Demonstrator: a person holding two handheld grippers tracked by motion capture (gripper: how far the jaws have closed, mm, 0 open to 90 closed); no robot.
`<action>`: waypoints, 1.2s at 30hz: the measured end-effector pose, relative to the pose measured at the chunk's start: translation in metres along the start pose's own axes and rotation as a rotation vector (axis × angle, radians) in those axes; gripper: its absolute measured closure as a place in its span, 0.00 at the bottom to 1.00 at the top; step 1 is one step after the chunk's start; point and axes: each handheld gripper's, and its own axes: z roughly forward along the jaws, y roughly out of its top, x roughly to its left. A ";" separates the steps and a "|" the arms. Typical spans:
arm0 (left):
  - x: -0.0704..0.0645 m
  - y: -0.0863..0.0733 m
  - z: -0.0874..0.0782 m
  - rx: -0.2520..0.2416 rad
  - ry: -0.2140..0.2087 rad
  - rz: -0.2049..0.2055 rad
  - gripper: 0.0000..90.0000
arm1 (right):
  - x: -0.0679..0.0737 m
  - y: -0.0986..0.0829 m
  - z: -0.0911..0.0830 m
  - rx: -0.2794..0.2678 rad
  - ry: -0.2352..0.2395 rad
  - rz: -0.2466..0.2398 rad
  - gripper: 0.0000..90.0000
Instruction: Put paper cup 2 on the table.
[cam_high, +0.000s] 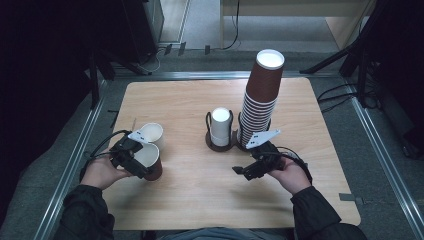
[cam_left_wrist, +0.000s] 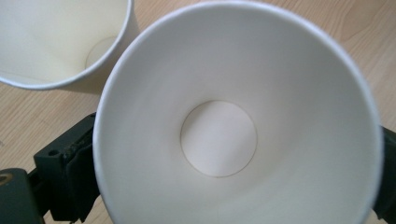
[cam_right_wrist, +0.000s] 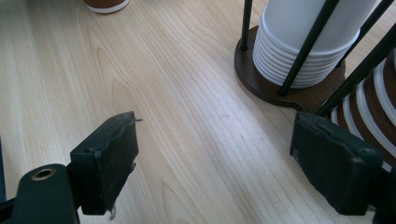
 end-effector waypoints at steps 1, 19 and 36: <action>0.000 0.000 -0.002 -0.007 -0.002 -0.004 0.01 | 0.000 0.000 0.000 0.002 0.000 0.001 0.17; 0.003 0.006 -0.038 -0.139 -0.013 -0.053 0.01 | 0.000 0.000 0.000 0.003 -0.001 -0.004 0.17; -0.018 0.038 -0.036 -0.162 -0.008 0.005 0.01 | 0.002 0.000 -0.002 -0.001 0.000 -0.008 0.17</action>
